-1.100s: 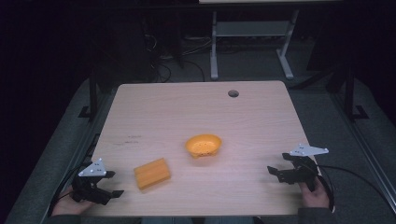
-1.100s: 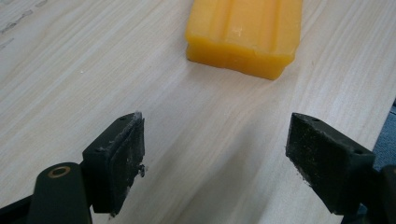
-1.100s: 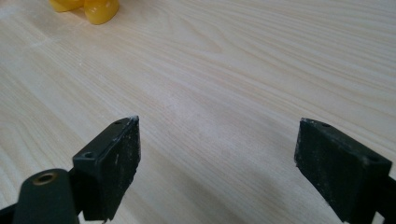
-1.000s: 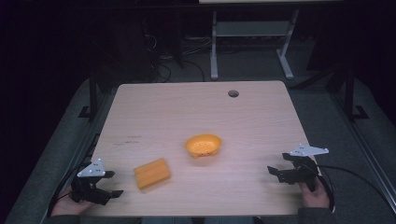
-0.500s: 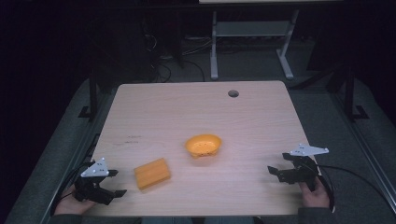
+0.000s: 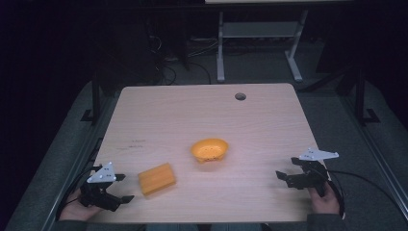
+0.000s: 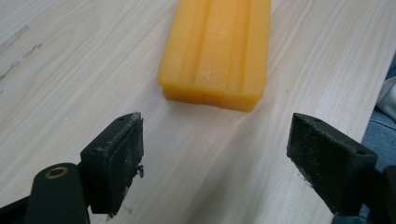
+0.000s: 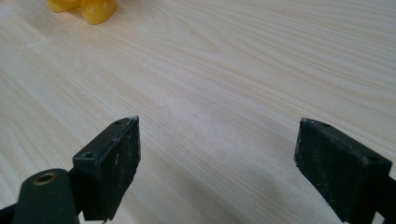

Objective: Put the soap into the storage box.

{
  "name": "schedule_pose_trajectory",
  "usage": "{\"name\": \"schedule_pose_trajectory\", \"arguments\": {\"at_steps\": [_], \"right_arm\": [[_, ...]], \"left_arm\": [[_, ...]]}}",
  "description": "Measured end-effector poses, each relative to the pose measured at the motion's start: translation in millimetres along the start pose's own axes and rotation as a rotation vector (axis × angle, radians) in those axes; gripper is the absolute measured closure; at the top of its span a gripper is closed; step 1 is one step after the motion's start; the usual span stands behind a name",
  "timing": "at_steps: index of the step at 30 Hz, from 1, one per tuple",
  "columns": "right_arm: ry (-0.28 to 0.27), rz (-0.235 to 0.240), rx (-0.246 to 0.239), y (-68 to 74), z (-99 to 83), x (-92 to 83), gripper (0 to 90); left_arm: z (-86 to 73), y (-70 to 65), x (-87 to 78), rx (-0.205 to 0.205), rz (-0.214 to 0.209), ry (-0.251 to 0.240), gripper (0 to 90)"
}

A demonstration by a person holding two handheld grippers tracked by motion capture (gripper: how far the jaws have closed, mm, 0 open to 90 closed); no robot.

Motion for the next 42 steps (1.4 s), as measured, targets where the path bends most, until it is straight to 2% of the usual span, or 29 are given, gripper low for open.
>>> {"name": "schedule_pose_trajectory", "arguments": {"at_steps": [22,32,42], "right_arm": [[0.001,0.002,-0.018,2.1,1.7,-0.9,13.9],[0.005,0.003,-0.014,1.9,1.6,-0.6,13.9],[0.01,0.006,-0.018,2.8,1.8,0.3,14.0]], "left_arm": [[22.1,-2.2,12.8,0.062,-0.016,0.018,18.3],[36.8,-3.1,19.7,0.088,-0.026,0.008,17.8],[45.8,-3.8,32.8,0.123,-0.042,0.037,17.3]]}}
Point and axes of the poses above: each handheld gripper's, and its own axes: x roughly forward along the jaws, z roughly out of its top, y roughly to its left, the point moved 6 cm from there along x, roughly forward along the jaws
